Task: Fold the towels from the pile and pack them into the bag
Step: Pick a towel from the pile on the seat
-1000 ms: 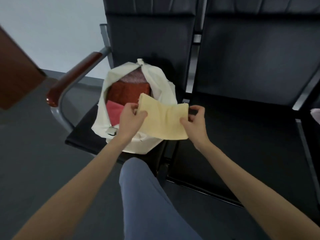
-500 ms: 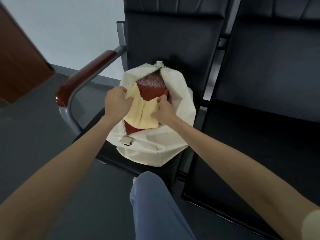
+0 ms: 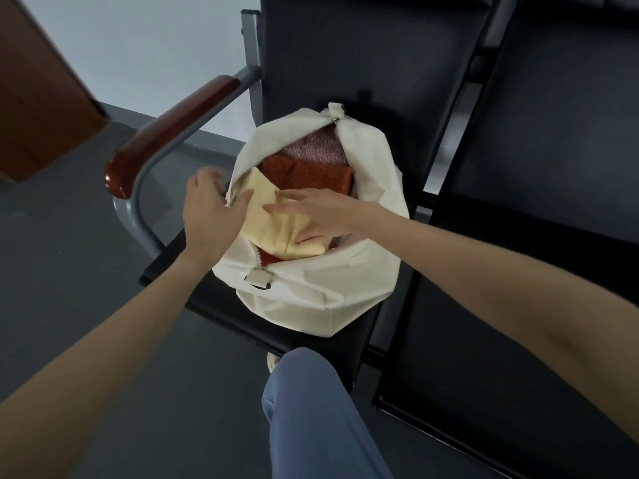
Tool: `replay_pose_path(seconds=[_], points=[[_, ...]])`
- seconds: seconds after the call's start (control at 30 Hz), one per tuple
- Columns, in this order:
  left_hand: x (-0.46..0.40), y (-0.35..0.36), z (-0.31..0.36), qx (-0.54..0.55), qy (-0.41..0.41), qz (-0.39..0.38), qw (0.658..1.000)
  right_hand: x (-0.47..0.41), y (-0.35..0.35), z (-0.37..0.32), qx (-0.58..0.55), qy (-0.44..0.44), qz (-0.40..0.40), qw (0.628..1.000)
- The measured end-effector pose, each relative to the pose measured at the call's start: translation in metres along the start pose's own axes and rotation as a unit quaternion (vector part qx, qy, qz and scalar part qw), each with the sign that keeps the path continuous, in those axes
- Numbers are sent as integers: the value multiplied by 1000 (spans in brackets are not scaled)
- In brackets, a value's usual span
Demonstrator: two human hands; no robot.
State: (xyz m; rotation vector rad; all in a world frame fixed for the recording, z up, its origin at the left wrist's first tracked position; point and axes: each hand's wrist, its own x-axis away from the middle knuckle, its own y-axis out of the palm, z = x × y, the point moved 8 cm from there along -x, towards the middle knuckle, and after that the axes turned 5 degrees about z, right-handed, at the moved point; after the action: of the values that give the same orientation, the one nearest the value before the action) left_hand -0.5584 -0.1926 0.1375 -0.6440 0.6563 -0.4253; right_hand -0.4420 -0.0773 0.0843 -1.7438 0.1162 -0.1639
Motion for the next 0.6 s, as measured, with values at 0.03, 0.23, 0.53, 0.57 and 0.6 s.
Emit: replay_pose_path(seconds=[0.03,0.23,0.53,0.57,0.6], points=[[-2,2,-6,-6,-36,-4,999,-1,1,0,12,-10,-10,1000],[-21,11,-14,-10,-81,-39,996,-10,6,1,72,-42,-56,995],[-36,1,25,-135,87,-79,984,-18,2,-11,87,-21,-68,994],[-39,0,24,-131,85,-75,985,-20,3,-19,79,-27,-66,994],[-41,0,23,-124,84,-72,986,-21,5,-29,76,-39,-69,994]])
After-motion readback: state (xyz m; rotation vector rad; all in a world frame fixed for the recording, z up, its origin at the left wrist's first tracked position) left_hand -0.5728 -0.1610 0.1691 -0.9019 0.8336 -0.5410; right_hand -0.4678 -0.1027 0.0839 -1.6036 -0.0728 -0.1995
